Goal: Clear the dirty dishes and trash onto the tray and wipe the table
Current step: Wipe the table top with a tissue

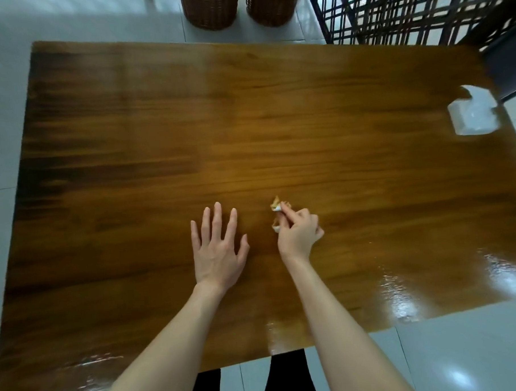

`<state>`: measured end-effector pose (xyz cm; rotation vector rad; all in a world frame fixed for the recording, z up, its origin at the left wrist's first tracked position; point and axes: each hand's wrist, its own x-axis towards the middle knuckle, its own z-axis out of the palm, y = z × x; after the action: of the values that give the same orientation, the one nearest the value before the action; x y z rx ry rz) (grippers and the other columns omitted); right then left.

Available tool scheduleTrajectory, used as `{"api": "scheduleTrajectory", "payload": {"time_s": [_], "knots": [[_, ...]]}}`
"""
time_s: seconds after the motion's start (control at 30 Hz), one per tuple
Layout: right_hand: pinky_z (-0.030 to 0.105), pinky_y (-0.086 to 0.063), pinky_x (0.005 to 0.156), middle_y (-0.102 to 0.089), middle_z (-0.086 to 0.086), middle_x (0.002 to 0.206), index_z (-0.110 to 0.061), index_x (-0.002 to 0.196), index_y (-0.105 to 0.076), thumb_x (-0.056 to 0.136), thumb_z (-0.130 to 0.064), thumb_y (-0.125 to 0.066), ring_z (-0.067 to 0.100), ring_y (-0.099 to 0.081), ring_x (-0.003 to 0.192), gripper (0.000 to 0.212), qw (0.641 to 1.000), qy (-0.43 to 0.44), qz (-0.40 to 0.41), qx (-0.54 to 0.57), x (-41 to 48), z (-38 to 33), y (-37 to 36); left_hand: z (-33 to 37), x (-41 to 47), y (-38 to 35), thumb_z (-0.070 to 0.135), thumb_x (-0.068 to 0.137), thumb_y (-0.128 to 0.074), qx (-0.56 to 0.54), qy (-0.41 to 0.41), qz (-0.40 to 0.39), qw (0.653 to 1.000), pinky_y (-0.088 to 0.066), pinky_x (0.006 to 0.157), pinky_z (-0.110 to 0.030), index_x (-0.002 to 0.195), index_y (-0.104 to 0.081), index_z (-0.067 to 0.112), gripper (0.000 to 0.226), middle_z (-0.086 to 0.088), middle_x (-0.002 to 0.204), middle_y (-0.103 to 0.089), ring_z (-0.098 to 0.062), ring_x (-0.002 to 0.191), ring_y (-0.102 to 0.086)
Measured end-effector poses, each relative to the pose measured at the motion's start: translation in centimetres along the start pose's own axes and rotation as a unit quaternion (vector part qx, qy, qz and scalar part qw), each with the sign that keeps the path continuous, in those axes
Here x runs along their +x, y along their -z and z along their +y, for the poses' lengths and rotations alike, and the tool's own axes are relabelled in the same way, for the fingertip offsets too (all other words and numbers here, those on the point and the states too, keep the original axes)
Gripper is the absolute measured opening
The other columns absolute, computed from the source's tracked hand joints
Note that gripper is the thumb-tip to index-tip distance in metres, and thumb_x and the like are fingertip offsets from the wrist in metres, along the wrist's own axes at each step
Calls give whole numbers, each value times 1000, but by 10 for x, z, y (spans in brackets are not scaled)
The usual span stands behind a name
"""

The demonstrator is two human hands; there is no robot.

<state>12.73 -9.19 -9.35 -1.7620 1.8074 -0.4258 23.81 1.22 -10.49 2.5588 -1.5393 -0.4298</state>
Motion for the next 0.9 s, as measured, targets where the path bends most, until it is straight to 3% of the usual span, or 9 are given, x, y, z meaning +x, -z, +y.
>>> {"api": "scheduleTrajectory", "payload": {"time_s": [0.17, 0.3, 0.43, 0.73, 0.9], "knots": [[30, -17, 87, -51, -4, 90, -18, 118, -68, 93, -17, -61, 19, -44, 100, 27, 1000, -2, 0, 21, 29, 46, 44, 14, 1, -5, 54, 93, -27, 22, 49, 23, 998, 1, 118, -49, 147, -37, 21, 64, -11, 158, -25, -30, 147, -13], [29, -14, 83, -56, 1, 97, -19, 120, -67, 95, -21, -58, 22, -43, 105, 27, 1000, -25, 17, 8, 76, 97, 96, 78, -6, -16, 53, 94, -29, -10, 69, 35, 997, 3, 117, -47, 147, -37, 22, 62, -11, 158, -24, -30, 147, -12], [32, -18, 89, -52, -2, 95, -18, 121, -66, 94, -23, -59, 21, -43, 106, 28, 997, -67, 29, 19, 104, 132, 131, 147, -8, -31, 54, 94, -27, -40, 60, 35, 997, 0, 117, -48, 148, -35, 24, 62, -11, 158, -23, -30, 147, -13], [33, -25, 92, -61, 4, 95, -18, 120, -67, 94, -20, -60, 20, -47, 100, 27, 998, 48, -31, -2, 72, 152, 133, 212, -10, -61, 54, 93, -29, -26, 53, 12, 998, 0, 117, -48, 149, -34, 25, 62, -9, 159, -21, -29, 148, -12], [40, -23, 96, -58, 6, 98, -18, 120, -67, 95, -19, -58, 25, -45, 106, 27, 999, -42, 20, 4, 113, 181, 170, 211, -13, -61, 56, 93, -25, -12, 60, 19, 998, 5, 118, -45, 150, -30, 27, 63, -7, 160, -18, -27, 148, -8]]}}
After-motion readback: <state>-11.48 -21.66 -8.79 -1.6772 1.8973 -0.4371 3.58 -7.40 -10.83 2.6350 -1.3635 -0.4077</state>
